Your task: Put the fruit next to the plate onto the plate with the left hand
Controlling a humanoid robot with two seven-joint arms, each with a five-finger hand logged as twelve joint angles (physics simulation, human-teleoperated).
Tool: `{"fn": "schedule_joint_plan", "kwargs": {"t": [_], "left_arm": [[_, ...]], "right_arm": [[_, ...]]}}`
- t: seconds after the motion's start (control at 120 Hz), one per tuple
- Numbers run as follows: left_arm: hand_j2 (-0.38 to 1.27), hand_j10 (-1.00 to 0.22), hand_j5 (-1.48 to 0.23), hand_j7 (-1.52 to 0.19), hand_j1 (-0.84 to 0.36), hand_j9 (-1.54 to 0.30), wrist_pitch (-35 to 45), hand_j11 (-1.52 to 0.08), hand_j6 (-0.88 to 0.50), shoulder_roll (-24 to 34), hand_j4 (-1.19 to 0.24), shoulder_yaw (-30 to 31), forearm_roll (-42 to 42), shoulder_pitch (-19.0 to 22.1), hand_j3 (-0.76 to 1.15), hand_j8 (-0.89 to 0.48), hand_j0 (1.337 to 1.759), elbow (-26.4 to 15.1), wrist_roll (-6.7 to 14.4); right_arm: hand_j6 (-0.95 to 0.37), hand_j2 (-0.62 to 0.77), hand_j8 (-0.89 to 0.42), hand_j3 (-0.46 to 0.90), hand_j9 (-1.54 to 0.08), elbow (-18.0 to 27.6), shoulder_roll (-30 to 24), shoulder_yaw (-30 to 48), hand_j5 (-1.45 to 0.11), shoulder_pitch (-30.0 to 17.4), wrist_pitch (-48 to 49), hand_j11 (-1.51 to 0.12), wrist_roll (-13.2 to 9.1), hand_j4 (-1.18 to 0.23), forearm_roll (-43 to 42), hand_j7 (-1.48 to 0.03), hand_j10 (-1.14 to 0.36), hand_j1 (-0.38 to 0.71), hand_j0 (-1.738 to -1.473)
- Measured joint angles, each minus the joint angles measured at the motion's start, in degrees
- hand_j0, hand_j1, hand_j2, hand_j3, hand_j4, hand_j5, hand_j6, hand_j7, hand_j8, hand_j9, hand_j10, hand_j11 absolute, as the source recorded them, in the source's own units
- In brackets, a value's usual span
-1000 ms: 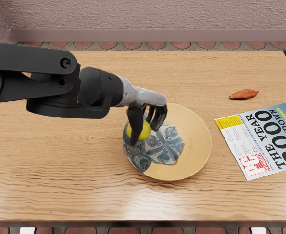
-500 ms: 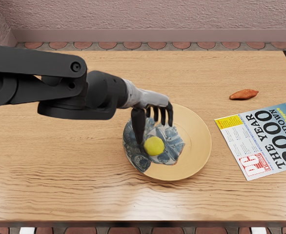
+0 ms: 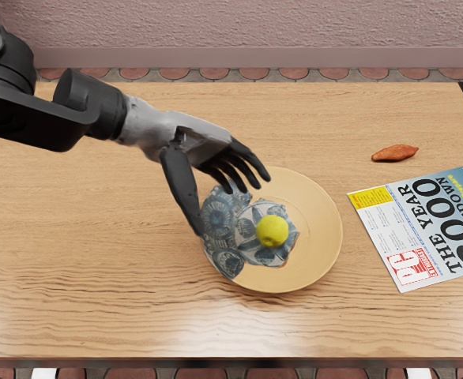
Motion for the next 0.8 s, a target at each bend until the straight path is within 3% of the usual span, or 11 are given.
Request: {"fn": "schedule_joint_plan", "kwargs": {"t": [0.158, 0.492, 0.8], "left_arm": [[0.05, -0.25, -0.33, -0.33, 0.05, -0.33, -2.06, -0.33, -0.25, 0.84, -0.25, -6.24, -4.45, 5.74, 0.0, -0.25, 1.658, 5.84, 0.02], [0.05, -0.25, -0.32, -0.32, 0.05, -0.32, -2.63, -0.32, -0.25, 9.29, -0.25, -11.31, -9.96, 18.81, 0.0, -0.25, 1.658, 18.79, 0.03], [0.05, -0.25, -0.32, -0.32, 0.05, -0.32, -2.67, -0.32, -0.25, 11.6, -0.25, -12.26, -13.63, 21.69, 0.0, -0.25, 1.658, 30.34, -0.03]], "right_arm": [[-0.03, -0.01, -0.03, 0.0, -0.04, 0.0, 0.0, 0.0, -0.04, 0.0, 0.01, -0.04, -0.01, -0.03, -0.01, -0.04, -0.03, -0.31, -1.658], [-0.03, -0.01, -0.03, 0.0, -0.04, 0.0, 0.0, 0.0, -0.04, 0.0, 0.02, -0.04, 0.02, -0.03, 0.0, -0.04, -0.03, -0.31, -1.658], [-0.03, -0.01, -0.03, 0.0, -0.04, 0.0, 0.0, 0.0, -0.04, 0.01, 0.02, -0.04, 0.01, -0.03, 0.01, -0.04, -0.03, -0.31, -1.658]]}}
